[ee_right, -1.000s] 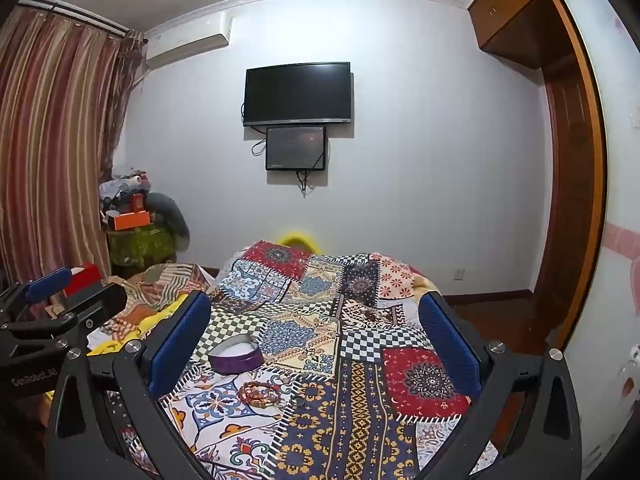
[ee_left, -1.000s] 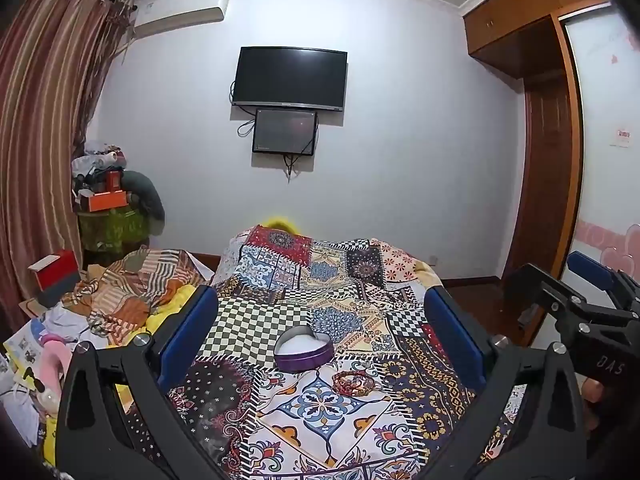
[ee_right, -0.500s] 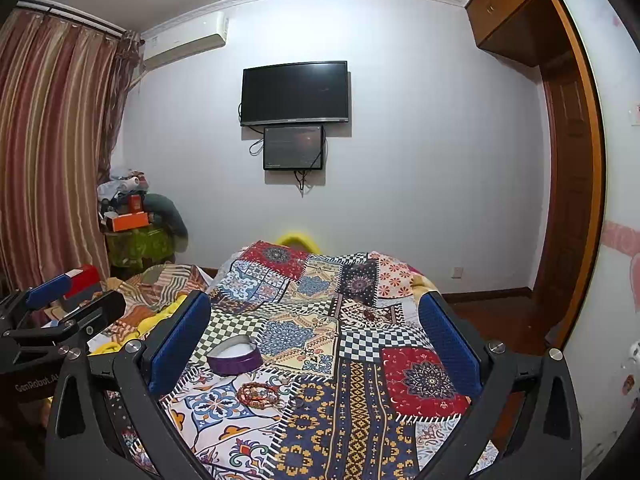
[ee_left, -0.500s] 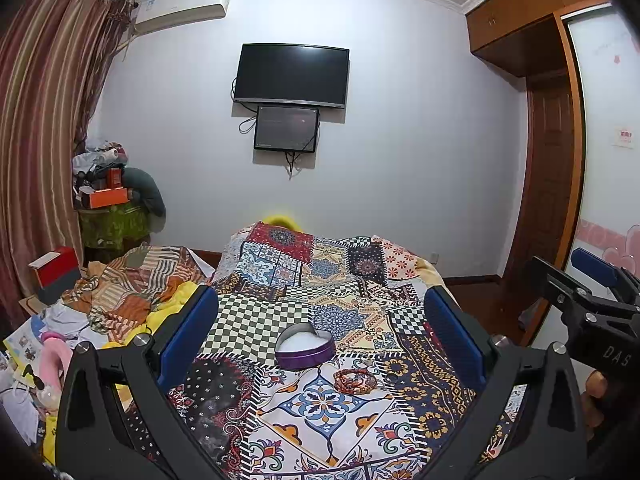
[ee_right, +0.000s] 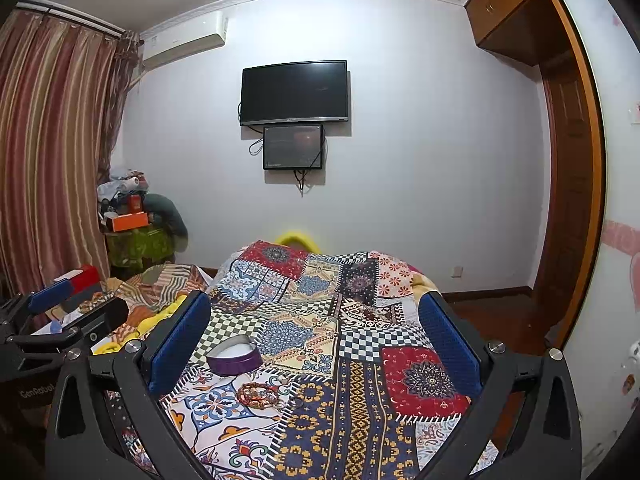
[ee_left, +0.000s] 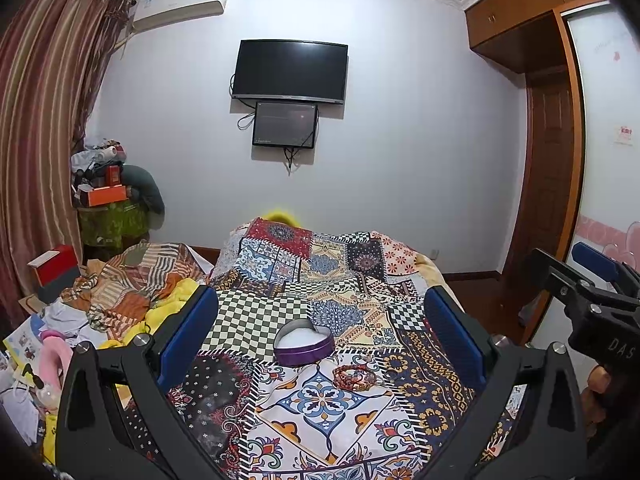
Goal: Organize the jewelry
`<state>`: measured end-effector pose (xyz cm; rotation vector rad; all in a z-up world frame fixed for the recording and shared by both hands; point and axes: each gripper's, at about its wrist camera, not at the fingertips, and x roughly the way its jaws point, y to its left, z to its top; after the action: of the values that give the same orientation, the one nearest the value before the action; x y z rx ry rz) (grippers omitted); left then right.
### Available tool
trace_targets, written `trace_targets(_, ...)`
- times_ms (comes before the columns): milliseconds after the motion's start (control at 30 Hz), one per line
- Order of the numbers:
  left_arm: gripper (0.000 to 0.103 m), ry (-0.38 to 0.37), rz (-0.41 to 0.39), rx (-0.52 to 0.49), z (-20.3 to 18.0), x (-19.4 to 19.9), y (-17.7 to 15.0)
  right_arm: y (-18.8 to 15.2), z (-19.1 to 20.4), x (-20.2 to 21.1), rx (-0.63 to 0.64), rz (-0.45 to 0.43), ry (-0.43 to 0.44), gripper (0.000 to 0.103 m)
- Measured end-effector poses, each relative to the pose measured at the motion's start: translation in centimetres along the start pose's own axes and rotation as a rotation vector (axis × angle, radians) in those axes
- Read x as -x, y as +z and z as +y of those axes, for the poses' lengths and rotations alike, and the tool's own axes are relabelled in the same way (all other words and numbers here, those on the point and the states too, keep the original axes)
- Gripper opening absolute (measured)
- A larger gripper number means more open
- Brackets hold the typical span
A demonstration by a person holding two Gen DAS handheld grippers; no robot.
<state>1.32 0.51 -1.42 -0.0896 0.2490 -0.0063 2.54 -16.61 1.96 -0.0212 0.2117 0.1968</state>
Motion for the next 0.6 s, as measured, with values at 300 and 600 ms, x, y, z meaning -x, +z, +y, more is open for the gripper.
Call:
trace_targets(300, 0.103, -0.005, 0.006, 0.000, -0.18, -0.15, 0.11, 0.07, 0.03, 0.09, -0.003, 0.002, 0.000, 0.103)
trace_targets(600, 0.103, -0.020, 0.014, -0.001, -0.20, -0.27, 0.09, 0.09, -0.10, 0.05, -0.010, 0.005, 0.000, 0.103)
